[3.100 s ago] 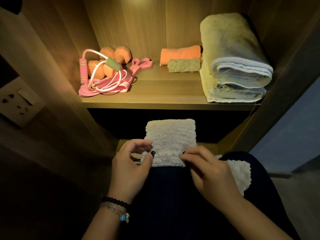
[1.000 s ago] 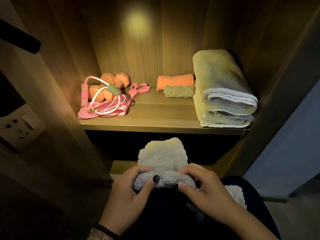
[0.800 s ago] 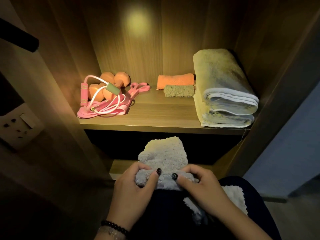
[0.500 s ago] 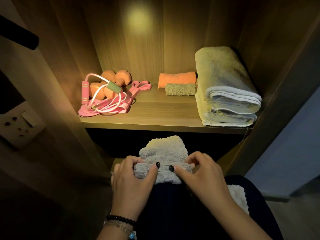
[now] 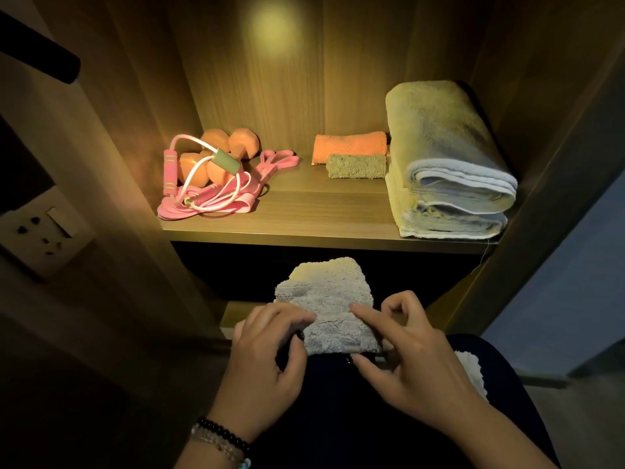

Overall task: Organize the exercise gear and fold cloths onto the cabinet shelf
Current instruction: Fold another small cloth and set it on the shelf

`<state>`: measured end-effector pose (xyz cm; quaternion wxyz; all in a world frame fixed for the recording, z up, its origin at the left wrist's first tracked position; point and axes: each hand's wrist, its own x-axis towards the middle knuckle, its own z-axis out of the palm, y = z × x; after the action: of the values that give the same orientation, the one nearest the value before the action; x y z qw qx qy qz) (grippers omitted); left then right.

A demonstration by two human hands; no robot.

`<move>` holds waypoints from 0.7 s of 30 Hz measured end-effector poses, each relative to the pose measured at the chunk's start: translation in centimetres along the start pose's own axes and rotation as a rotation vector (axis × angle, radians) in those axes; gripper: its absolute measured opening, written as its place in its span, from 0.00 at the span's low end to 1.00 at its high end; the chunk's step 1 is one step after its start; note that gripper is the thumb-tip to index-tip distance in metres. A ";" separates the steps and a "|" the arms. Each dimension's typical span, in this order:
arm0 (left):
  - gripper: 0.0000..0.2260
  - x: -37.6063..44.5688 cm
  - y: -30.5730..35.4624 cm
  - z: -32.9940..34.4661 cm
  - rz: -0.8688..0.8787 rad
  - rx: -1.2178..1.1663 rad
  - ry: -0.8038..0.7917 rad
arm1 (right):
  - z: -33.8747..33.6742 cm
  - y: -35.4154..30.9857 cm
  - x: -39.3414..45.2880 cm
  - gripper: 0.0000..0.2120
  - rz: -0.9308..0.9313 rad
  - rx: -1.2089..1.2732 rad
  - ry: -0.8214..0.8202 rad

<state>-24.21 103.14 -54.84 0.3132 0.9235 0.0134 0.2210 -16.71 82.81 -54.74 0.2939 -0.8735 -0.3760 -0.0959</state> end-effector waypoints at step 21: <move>0.11 -1.5 0.6 0.2 -0.234 -0.160 0.125 | -0.3 0.3 0.8 0.02 0.112 0.548 0.053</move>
<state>-25.59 102.32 -55.26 0.4077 0.8723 0.1228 0.2403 -15.93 82.96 -54.36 0.5337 -0.7781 -0.3312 0.0030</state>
